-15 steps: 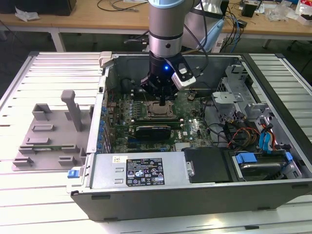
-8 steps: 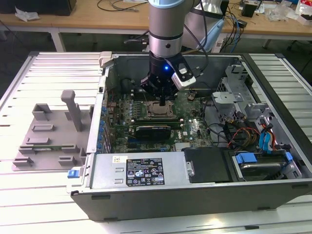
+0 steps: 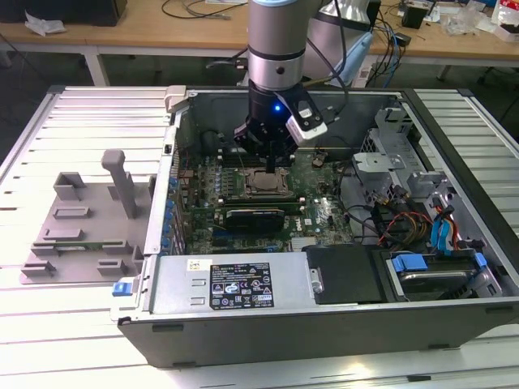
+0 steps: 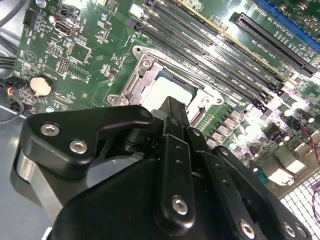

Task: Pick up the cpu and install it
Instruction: 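Install the first cpu locking lever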

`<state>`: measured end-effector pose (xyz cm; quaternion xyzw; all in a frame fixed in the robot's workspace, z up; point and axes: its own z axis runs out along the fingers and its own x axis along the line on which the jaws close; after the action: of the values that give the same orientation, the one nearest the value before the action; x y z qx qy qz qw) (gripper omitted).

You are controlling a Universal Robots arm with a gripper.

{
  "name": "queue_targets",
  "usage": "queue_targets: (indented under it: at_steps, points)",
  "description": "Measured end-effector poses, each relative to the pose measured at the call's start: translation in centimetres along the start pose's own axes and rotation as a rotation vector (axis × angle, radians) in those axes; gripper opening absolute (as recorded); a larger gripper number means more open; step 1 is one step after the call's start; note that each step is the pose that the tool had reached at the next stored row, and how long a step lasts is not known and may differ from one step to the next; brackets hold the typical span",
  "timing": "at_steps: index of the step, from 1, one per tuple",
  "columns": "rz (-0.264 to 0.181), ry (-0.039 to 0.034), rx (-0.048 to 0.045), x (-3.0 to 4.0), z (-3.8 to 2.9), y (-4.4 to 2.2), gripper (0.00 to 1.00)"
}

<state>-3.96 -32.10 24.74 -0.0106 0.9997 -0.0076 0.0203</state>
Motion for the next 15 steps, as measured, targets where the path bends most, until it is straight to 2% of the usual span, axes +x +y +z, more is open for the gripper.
queue_targets:
  at_steps: [1,5,8,15]
  points:
    - [0.000,0.0000,0.0000,-0.01,-0.34,0.00,0.11]
    - [0.000,0.0000,-0.0001,-0.01,-0.46,0.00,0.11]
    - [0.000,0.0000,0.0000,0.40,-0.48,0.01,0.11]
    - [0.000,0.0000,0.0000,1.99,-0.55,0.04,0.11]
